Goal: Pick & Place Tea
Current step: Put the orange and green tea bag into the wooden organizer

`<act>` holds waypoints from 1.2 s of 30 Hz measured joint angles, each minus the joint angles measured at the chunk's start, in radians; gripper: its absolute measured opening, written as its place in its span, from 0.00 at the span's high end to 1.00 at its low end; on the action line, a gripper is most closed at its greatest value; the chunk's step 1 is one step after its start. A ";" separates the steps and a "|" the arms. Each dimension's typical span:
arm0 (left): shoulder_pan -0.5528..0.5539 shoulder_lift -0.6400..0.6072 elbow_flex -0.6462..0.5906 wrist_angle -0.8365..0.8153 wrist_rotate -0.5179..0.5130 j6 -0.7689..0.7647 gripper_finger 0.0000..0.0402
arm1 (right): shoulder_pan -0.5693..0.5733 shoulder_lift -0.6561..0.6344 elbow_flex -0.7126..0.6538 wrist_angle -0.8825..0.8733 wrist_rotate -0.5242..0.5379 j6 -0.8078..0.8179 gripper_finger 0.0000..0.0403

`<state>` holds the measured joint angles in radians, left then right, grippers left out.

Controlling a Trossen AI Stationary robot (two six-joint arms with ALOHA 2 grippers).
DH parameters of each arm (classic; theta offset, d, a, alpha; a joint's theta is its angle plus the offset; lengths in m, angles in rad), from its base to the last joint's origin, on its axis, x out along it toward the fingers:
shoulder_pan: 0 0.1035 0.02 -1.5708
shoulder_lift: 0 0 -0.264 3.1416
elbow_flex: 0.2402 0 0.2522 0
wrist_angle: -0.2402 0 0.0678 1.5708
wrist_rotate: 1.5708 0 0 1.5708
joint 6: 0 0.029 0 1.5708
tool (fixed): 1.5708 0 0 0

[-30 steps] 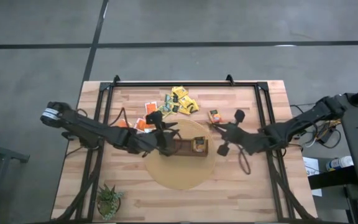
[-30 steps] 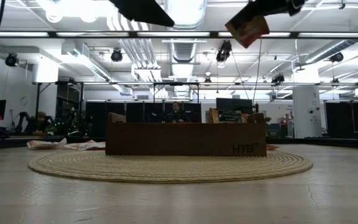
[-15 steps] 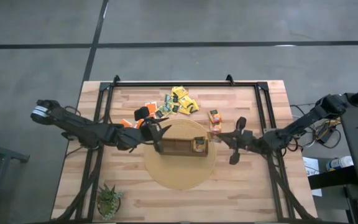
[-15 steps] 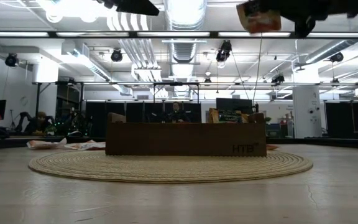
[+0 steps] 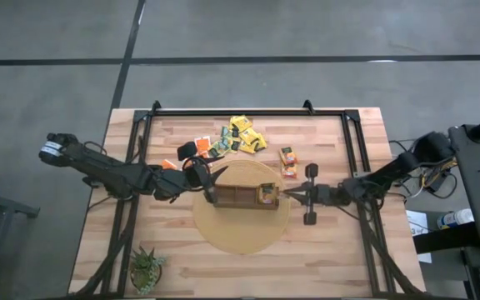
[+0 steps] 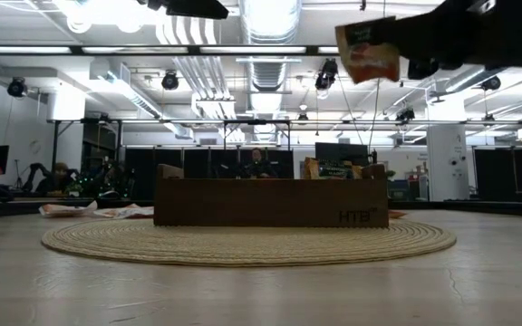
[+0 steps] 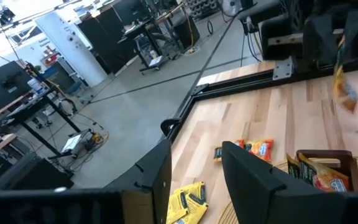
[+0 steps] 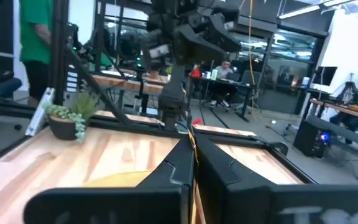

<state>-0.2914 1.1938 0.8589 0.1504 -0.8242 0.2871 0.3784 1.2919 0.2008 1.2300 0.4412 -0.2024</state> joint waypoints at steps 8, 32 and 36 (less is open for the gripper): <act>0.001 0.000 -0.001 -0.001 0.000 0.000 0.66 | -0.060 0.208 0.002 0.203 -0.061 0.023 0.98; 0.001 0.000 -0.001 -0.001 0.001 0.004 0.66 | -0.198 0.522 0.035 0.338 -0.150 0.198 0.98; 0.001 0.000 -0.001 -0.001 0.001 0.005 0.66 | -0.210 0.521 0.037 0.300 -0.153 0.224 0.98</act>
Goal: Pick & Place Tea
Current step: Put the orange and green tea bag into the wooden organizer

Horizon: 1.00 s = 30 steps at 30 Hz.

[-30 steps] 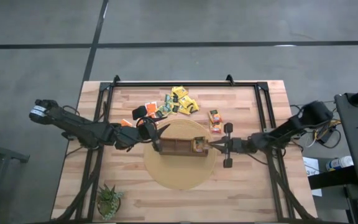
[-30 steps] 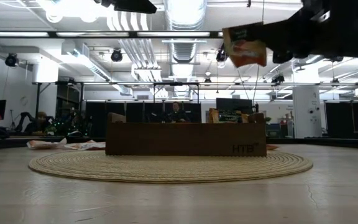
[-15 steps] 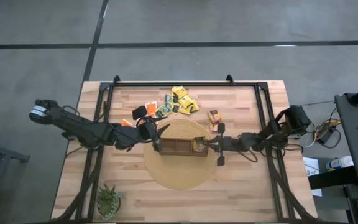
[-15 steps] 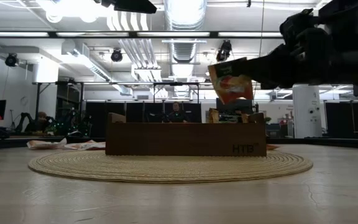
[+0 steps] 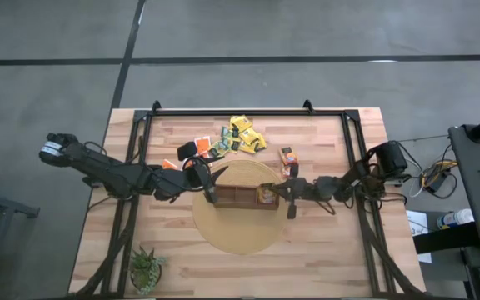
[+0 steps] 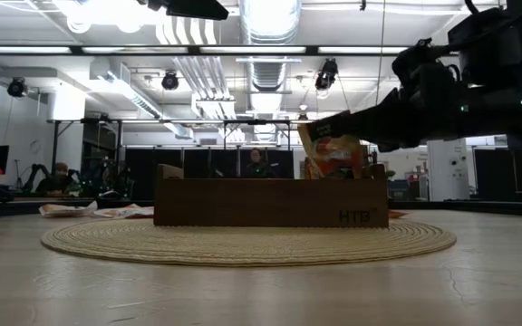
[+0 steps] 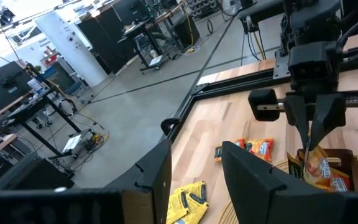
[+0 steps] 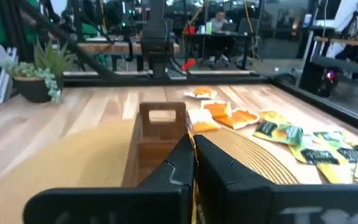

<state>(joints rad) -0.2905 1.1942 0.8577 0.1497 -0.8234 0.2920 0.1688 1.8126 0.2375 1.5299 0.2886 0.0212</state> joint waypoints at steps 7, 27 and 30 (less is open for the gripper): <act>0.000 0.000 0.000 0.000 0.000 0.000 0.66 | 0.000 -0.003 0.005 -0.042 -0.044 -0.014 0.87; 0.000 0.000 0.000 -0.001 0.000 0.000 0.66 | 0.061 -0.328 0.004 -0.356 -0.051 -0.042 0.52; 0.000 0.000 0.000 -0.001 0.000 0.000 0.66 | 0.071 -0.438 0.009 -0.523 -0.037 -0.036 0.53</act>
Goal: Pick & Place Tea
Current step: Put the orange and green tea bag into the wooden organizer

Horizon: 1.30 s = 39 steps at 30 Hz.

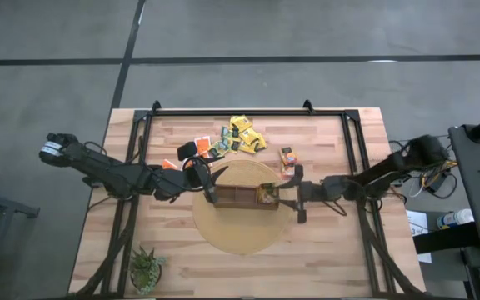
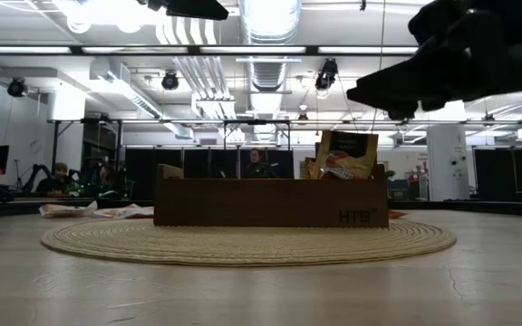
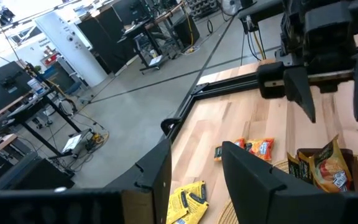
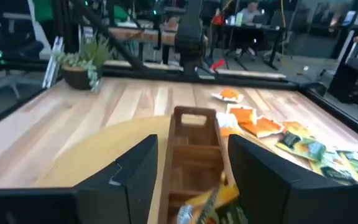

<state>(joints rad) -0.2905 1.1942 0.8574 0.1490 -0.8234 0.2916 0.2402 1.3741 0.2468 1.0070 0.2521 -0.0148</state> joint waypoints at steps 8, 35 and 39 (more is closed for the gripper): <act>0.000 0.000 -0.001 0.000 0.000 0.000 0.66 | 0.000 -0.278 0.126 -0.665 0.248 0.246 0.57; 0.000 0.000 -0.008 0.008 0.000 0.000 0.66 | -0.004 0.056 0.414 -0.908 0.014 0.241 0.70; 0.000 0.000 -0.009 0.008 0.000 0.000 0.66 | -0.013 0.133 0.507 -1.059 0.036 0.242 0.78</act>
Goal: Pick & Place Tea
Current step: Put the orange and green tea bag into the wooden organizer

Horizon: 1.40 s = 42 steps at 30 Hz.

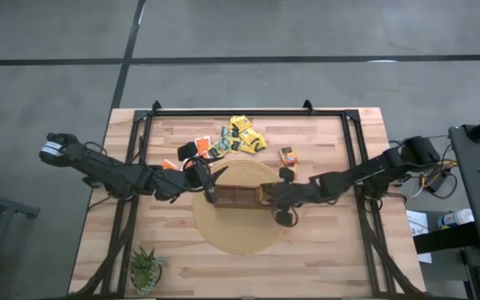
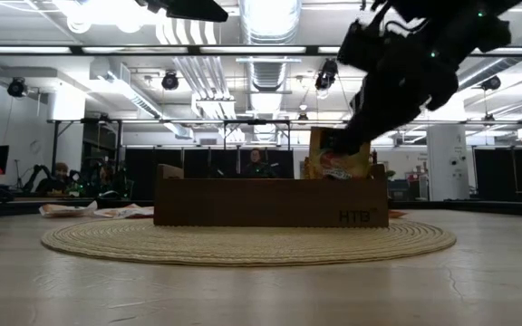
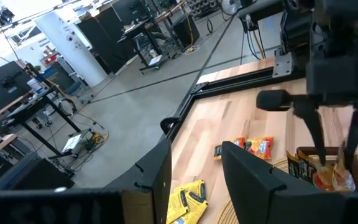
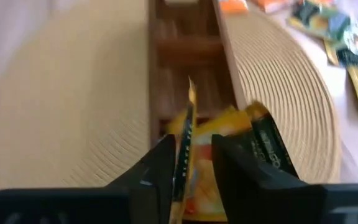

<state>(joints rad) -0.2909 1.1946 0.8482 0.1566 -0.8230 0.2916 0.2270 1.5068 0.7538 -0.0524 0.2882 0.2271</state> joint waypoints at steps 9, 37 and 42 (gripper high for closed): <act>0.000 0.000 -0.002 0.001 0.000 0.000 0.66 | -0.007 0.077 0.078 -0.130 0.003 -0.026 0.97; 0.000 0.000 -0.002 0.008 0.000 0.000 0.66 | -0.006 0.092 0.093 -0.174 -0.091 -0.053 0.98; 0.000 0.000 -0.002 0.008 0.000 0.000 0.66 | -0.018 0.093 0.092 -0.176 -0.136 -0.053 0.98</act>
<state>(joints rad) -0.2905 1.1946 0.8463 0.1646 -0.8230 0.2920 0.2094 1.5993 0.8463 -0.2279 0.1520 0.1744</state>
